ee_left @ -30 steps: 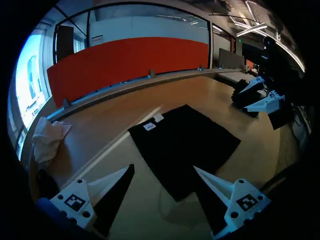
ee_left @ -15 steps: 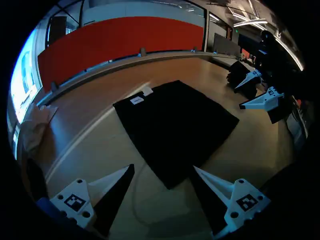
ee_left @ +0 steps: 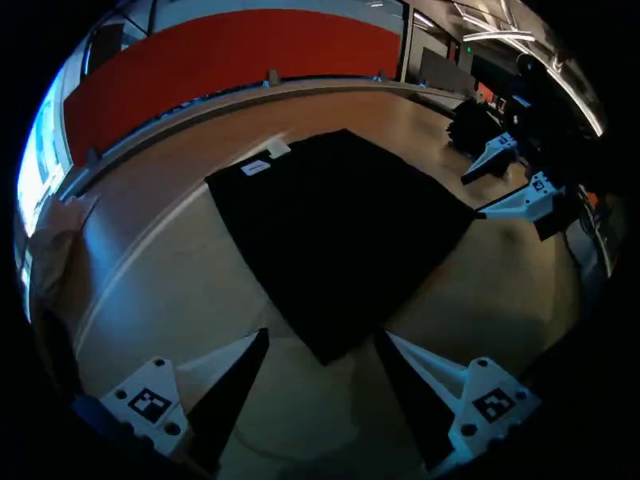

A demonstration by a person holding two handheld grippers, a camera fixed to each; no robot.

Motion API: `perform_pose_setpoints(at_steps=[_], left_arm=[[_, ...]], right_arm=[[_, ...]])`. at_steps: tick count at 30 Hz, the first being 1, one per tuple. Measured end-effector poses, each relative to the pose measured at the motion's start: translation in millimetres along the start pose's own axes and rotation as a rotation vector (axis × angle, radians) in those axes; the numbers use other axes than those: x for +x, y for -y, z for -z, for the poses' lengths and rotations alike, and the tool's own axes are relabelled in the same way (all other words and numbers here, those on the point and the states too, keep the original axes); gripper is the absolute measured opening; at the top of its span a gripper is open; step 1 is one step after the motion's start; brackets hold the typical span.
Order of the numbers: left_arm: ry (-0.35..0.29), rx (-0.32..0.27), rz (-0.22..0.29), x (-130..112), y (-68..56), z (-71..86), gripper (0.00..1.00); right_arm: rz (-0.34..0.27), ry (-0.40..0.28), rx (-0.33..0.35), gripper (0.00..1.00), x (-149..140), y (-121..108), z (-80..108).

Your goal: Fold towel

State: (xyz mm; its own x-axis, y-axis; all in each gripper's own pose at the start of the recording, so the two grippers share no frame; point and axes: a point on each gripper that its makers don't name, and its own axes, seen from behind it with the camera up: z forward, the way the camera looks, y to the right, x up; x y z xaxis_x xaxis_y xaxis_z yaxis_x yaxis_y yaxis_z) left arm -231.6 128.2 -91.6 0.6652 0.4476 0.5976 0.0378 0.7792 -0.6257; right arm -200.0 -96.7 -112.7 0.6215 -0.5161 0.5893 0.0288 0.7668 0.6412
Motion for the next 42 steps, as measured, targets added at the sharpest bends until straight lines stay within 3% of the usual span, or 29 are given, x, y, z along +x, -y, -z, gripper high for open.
perform_pose_setpoints(at_steps=[12,22,30,42], left_arm=[[0.012,-0.009,-0.02,-3.6,-5.1,-9.8,0.98],[0.01,0.007,-0.047,-4.6,-5.5,-11.3,0.98],[0.019,0.021,-0.059,-5.0,-5.5,-12.1,0.95],[0.029,0.034,-0.046,-4.4,-9.9,-14.1,0.69]], right_arm=[[0.011,0.032,0.031,0.91,-13.0,4.1,-6.0],[0.002,0.019,0.038,0.86,-13.3,6.8,-7.9],[0.015,0.019,0.048,0.71,-11.9,10.6,-9.1],[0.007,0.023,0.046,0.43,-11.1,12.9,-9.2]])
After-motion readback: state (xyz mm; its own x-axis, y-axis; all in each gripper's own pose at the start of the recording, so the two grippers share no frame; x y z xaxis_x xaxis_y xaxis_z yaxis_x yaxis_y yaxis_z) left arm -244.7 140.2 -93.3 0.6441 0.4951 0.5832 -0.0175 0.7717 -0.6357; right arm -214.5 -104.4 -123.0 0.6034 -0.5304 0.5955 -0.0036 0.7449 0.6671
